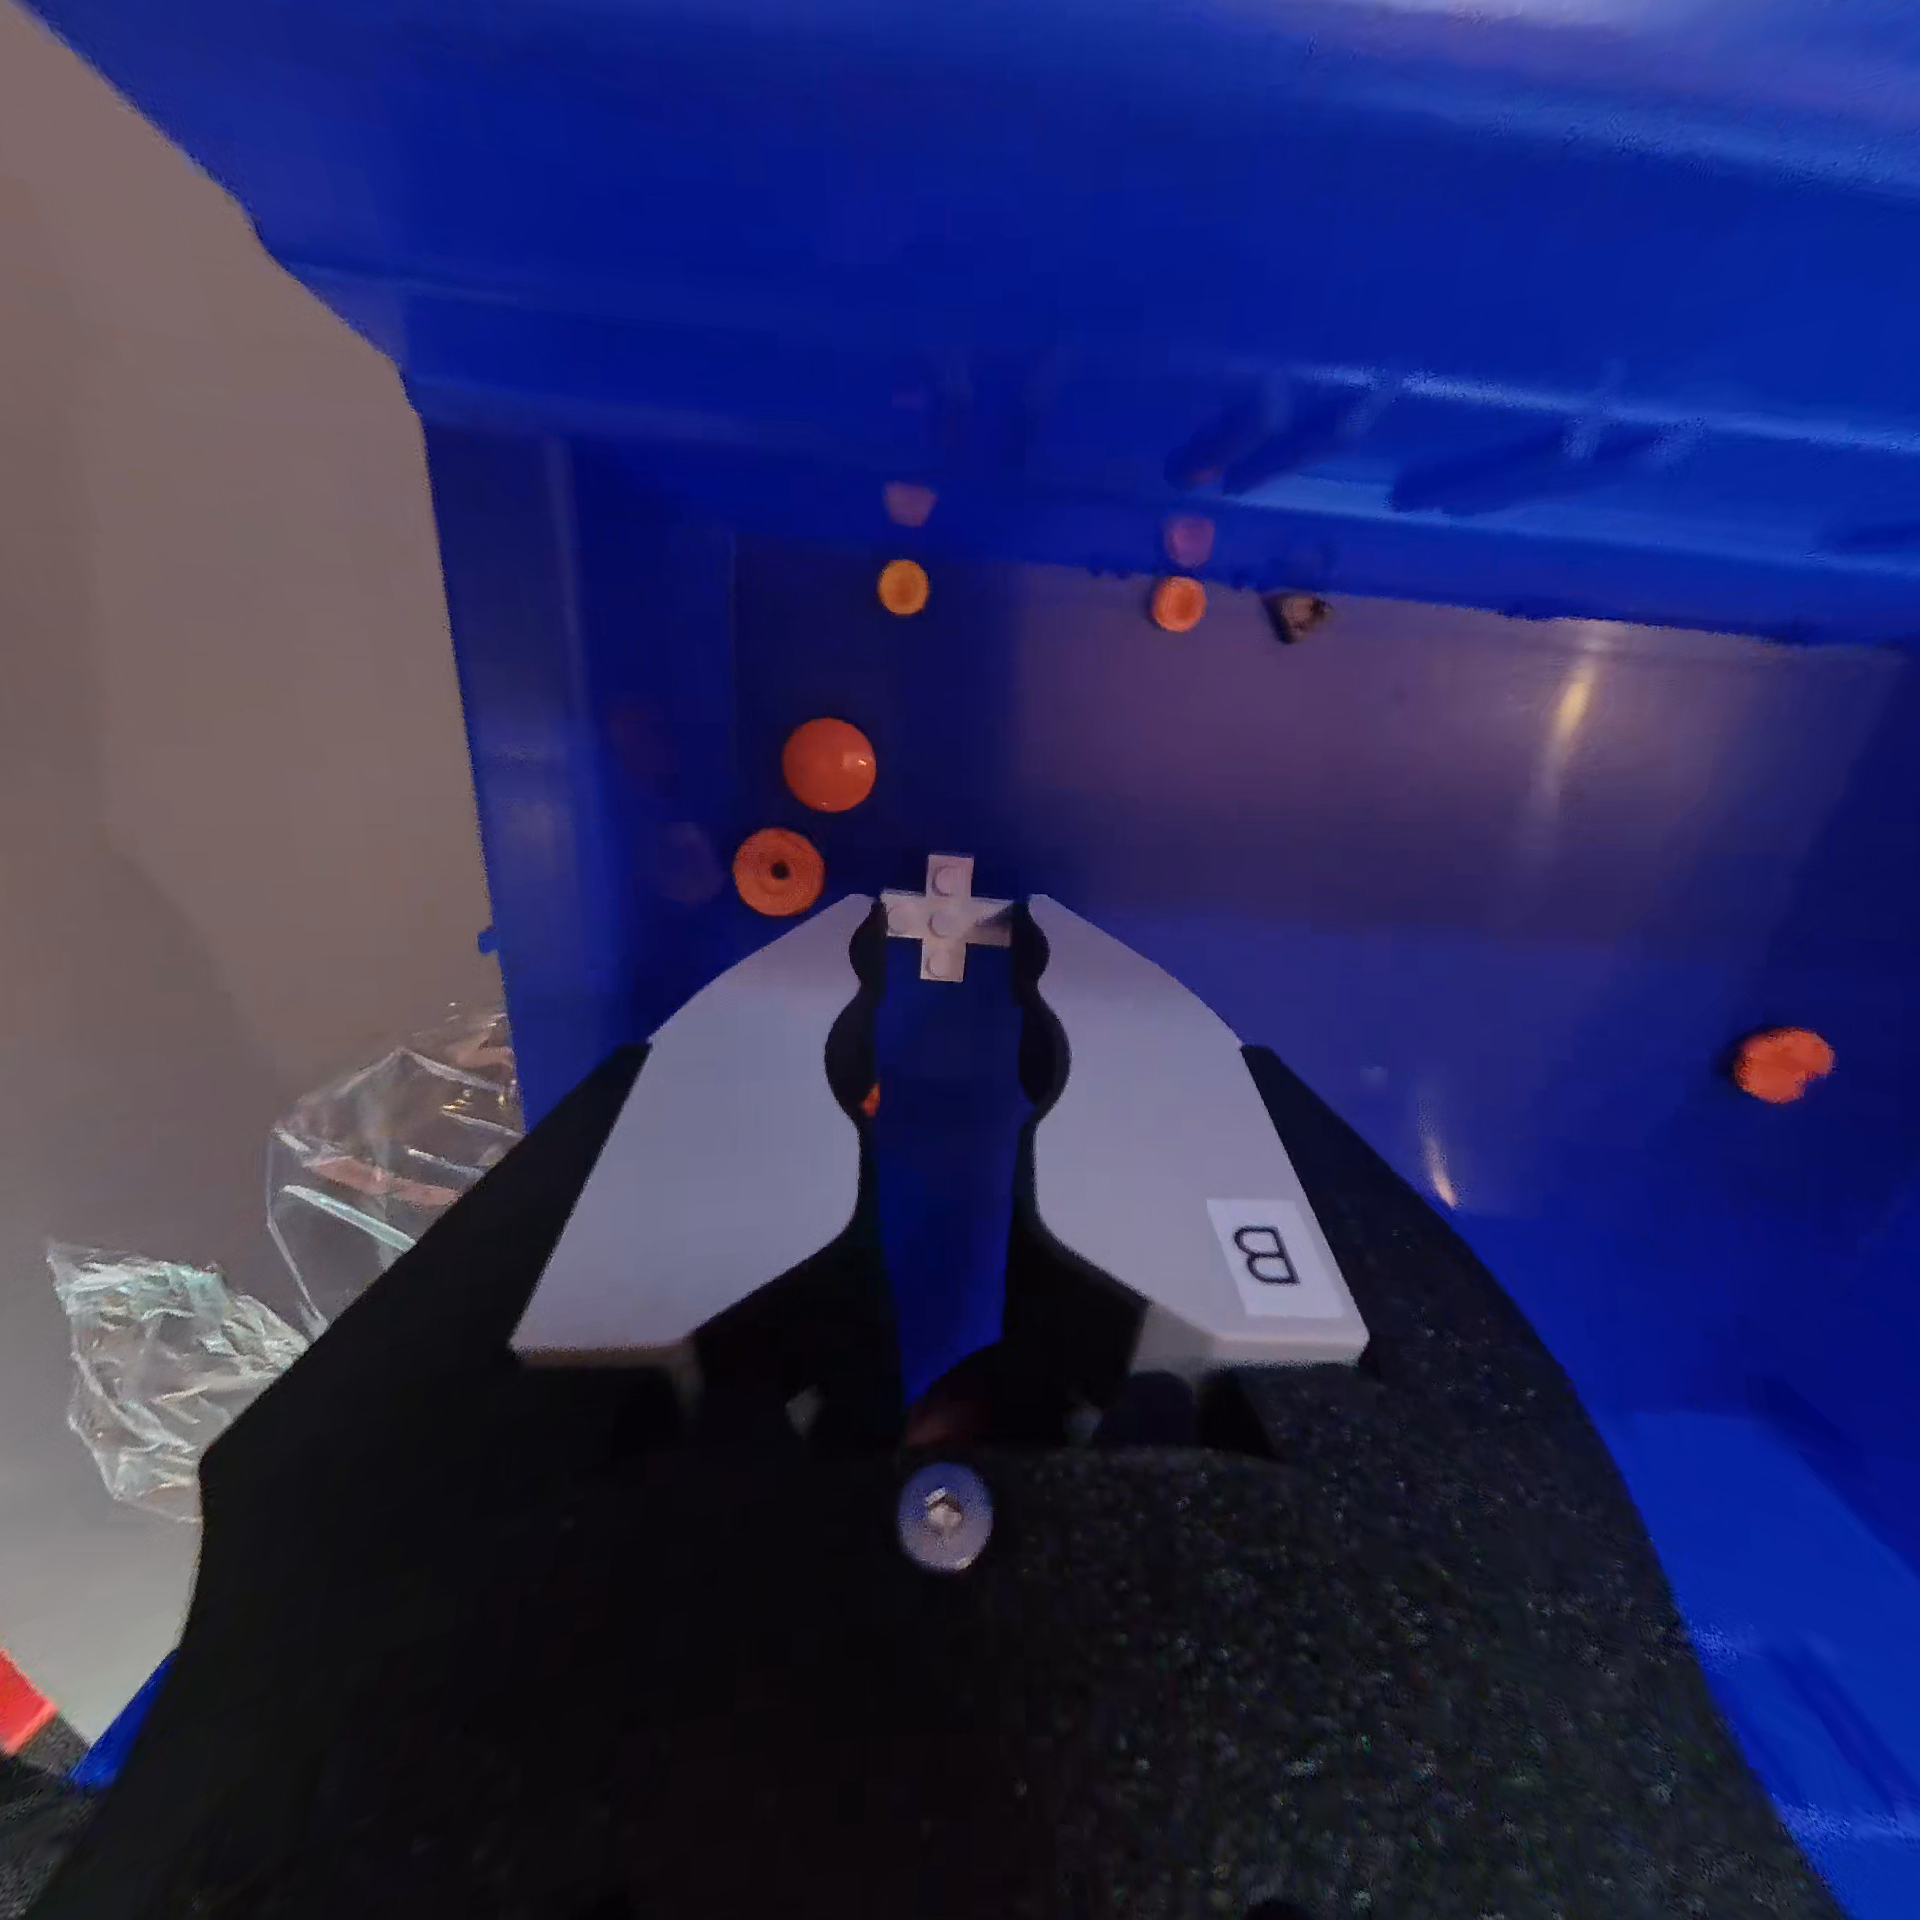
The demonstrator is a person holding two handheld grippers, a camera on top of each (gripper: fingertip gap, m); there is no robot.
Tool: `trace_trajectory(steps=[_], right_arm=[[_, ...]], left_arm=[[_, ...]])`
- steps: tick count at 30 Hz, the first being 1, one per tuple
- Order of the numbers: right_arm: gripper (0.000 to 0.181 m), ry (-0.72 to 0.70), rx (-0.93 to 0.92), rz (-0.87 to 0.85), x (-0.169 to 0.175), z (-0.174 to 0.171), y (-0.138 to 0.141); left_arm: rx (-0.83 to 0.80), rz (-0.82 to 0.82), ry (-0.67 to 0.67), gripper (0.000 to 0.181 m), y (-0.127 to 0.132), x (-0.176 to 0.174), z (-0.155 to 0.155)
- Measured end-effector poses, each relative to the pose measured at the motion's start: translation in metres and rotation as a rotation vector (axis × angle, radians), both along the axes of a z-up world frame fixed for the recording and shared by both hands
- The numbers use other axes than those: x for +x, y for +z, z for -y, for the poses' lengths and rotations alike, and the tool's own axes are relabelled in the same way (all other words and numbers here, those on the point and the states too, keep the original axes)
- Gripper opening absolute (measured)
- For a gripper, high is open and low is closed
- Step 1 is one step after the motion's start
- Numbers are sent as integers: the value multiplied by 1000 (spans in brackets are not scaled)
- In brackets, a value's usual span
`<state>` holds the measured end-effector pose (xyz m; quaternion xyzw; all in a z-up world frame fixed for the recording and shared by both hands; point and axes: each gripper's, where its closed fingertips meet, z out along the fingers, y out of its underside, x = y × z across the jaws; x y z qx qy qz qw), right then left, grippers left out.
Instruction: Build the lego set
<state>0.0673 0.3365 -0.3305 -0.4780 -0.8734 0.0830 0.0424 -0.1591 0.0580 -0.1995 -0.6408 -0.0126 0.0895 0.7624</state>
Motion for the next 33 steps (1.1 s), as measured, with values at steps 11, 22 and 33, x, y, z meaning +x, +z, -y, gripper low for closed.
trace_trajectory(steps=[11, 22, 33], right_arm=[[21, -90, -58, -447, -63, 94, 145], [21, 133, -325, -405, -139, 230, 112], [21, 138, -1254, -572, -162, 278, 171]], left_arm=[[-646, 211, -576, 75, -74, 50, 34], [-898, 182, -579, 77, -125, 64, 38], [-750, 241, -674, 71, -104, 69, 38]])
